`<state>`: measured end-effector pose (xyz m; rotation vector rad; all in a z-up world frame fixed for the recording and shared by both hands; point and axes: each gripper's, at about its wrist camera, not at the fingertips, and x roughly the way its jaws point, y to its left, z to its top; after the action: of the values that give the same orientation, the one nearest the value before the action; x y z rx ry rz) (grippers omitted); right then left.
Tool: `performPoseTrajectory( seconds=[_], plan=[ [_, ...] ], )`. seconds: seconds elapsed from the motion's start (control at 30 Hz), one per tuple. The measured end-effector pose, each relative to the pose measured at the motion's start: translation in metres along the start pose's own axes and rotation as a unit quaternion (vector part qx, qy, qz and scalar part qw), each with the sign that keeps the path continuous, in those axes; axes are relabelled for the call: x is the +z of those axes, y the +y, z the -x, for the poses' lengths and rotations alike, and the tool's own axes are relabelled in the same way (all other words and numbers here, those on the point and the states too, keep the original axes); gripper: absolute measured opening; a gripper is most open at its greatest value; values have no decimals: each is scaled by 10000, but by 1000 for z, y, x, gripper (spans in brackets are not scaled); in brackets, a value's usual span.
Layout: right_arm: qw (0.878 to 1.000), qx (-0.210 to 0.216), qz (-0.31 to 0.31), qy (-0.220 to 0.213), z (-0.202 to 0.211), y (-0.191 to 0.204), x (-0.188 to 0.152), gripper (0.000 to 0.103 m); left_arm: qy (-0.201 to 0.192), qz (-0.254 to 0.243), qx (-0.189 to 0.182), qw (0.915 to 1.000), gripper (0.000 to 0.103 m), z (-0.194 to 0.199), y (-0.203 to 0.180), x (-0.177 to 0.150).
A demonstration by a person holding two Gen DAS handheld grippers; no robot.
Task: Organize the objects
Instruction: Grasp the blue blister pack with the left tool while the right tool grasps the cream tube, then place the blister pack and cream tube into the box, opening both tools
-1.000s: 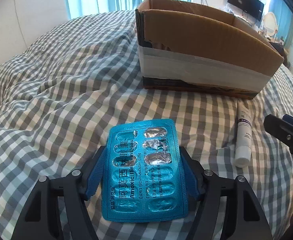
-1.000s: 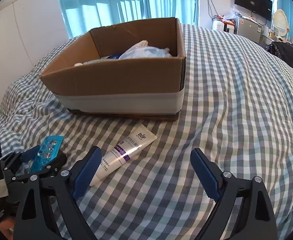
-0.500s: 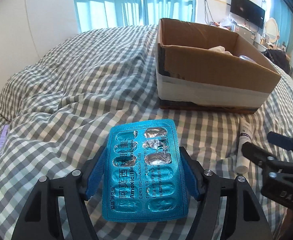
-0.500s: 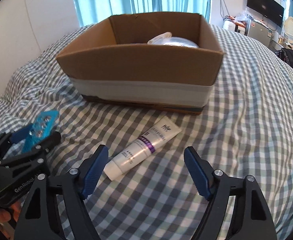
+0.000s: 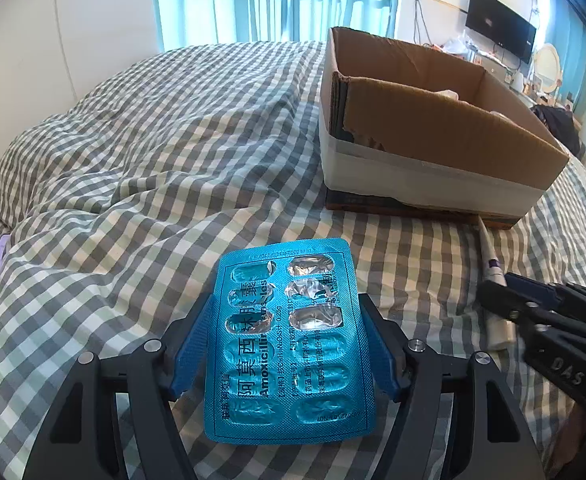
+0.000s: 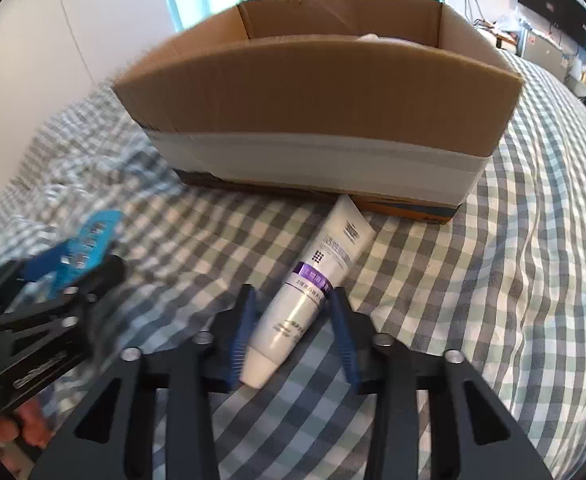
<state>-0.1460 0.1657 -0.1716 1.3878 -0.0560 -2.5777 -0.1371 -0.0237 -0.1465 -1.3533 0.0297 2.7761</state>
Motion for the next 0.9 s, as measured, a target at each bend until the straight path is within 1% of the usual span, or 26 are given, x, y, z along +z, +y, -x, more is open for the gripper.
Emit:
performPoseTrajectory(
  seconds=[0.07, 0.1, 0.13, 0.2, 0.33, 0.53, 0.73, 0.9],
  plan=[
    [10000, -7, 25, -27, 8, -2, -4, 27, 0, 19, 15, 10000, 71, 2, 0, -1],
    [10000, 19, 26, -52, 12, -3, -6, 23, -1, 16, 39, 10000, 71, 4, 0, -1],
    [9999, 85, 27, -81, 18, -4, -8, 21, 2, 16, 37, 10000, 71, 6, -1, -1],
    [9999, 82, 55, -139, 29, -4, -12, 21, -6, 47, -35, 10000, 71, 13, -1, -3],
    [9995, 90, 114, -272, 48, -4, -16, 21, -124, 11, -36, 9999, 71, 30, -4, -5],
    [9986, 48, 181, -499, 78, -7, -18, 21, -309, -10, -193, 9993, 71, 57, -13, -5],
    [9960, 87, 205, -867, 116, -4, -16, 21, -537, -126, -372, 9978, 71, 86, -26, 3],
    [9922, 213, 243, -1204, 151, -4, -11, 21, -750, -110, -545, 9956, 71, 109, -33, 19]
  ],
)
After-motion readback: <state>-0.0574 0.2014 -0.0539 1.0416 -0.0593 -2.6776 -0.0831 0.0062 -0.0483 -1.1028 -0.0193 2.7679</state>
